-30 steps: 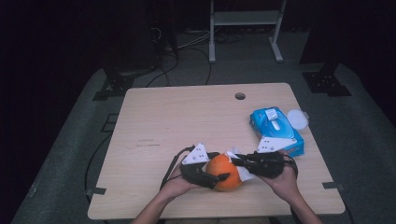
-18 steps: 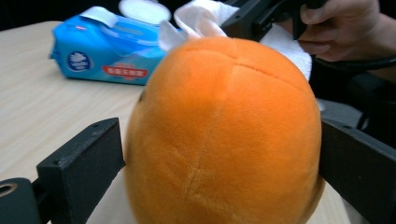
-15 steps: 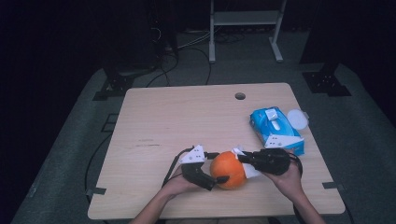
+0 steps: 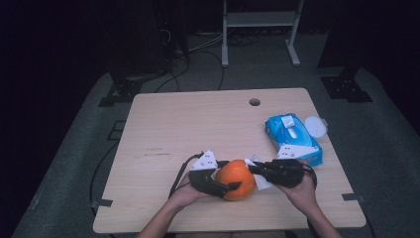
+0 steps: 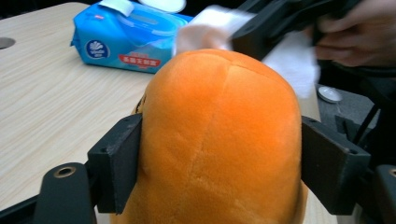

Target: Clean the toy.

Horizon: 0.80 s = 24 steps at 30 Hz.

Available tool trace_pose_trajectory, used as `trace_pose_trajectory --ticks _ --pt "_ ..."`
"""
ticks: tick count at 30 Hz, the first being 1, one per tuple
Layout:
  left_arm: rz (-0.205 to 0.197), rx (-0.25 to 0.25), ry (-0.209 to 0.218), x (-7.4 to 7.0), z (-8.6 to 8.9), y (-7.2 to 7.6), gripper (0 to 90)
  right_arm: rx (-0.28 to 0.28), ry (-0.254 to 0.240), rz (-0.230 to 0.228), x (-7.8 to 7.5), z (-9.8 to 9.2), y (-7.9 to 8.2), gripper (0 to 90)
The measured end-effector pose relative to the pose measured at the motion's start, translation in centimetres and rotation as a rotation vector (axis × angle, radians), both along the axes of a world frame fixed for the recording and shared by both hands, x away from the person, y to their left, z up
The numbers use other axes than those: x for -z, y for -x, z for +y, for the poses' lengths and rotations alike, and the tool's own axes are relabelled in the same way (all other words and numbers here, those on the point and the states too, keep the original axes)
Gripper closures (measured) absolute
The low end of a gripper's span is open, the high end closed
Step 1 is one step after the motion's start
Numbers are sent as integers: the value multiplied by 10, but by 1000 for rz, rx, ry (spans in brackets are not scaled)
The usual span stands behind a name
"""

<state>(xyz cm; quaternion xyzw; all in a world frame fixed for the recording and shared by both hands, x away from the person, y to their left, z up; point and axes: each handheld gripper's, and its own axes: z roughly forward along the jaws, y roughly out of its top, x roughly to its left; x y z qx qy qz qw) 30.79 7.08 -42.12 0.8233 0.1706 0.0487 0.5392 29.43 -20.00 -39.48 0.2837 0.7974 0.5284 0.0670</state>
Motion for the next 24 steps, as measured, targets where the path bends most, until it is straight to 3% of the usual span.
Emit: trace_pose_trajectory --ticks 1,2,4,6,8,11,12,16,22,23,24 --pt "7 -22 12 1 -1 -1 209 -39 -41 -13 -7 4 4 813" --pt "13 -33 18 2 -3 -1 207 -57 -50 -17 -9 6 6 812" --pt "12 -33 19 3 -4 0 185 -78 -38 -31 -12 12 9 812" --pt "-12 -12 2 2 -5 3 150 -84 21 -69 -13 21 13 810" --pt "3 15 23 2 -3 3 92 -79 35 -71 -10 20 11 811" --pt "-14 41 21 5 -1 2 116 -55 19 -60 -8 12 7 810" --pt "-27 38 15 5 -1 2 185 -35 11 -51 -8 4 3 810" --pt "-47 7 -8 5 -5 3 218 -23 2 -37 -6 1 4 810" --pt "-14 -5 4 10 2 0 239 -96 15 -56 -9 20 16 809" --pt "-12 0 5 10 2 0 256 -96 51 -77 -11 23 17 809" --pt "-13 3 7 11 2 1 256 -96 51 -77 -11 23 17 809"
